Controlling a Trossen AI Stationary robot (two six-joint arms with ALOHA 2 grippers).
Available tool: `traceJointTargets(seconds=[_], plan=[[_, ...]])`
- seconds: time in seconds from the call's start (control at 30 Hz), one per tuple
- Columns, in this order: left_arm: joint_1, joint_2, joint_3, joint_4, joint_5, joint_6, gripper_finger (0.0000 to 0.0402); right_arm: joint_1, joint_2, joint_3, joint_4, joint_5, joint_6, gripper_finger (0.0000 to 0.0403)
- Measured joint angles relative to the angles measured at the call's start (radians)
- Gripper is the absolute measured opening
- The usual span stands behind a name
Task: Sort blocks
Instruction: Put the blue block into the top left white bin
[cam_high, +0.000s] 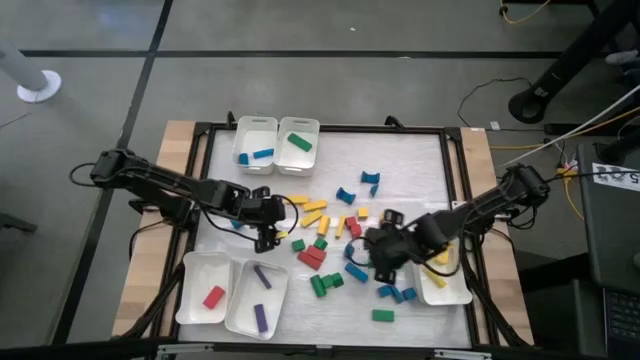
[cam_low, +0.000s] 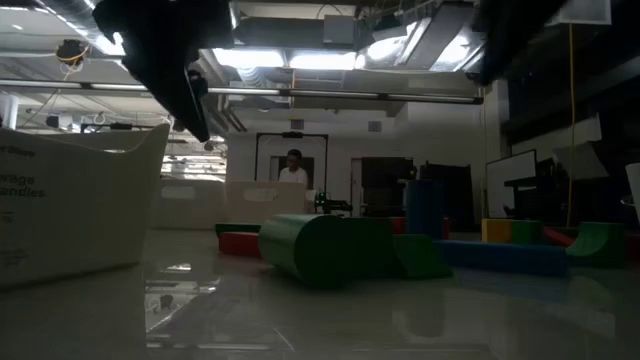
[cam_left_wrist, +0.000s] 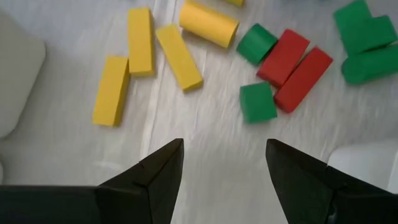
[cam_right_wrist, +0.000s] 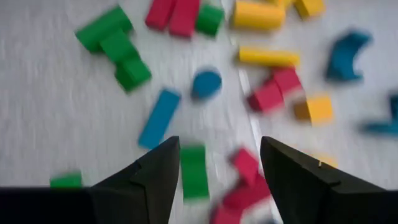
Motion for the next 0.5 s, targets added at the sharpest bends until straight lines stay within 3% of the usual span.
traceJointTargets(seconds=[0.2,0.5], plan=[[0.0,-0.051,-0.063,0.056,0.0,-0.021,0.0217,-0.085,0.055,0.0,0.131,-0.058,-0.161,0.0221],[0.0,-0.072,-0.103,0.113,0.0,-0.004,0.0217,-0.178,0.159,0.0,0.159,-0.182,-0.226,0.0221]])
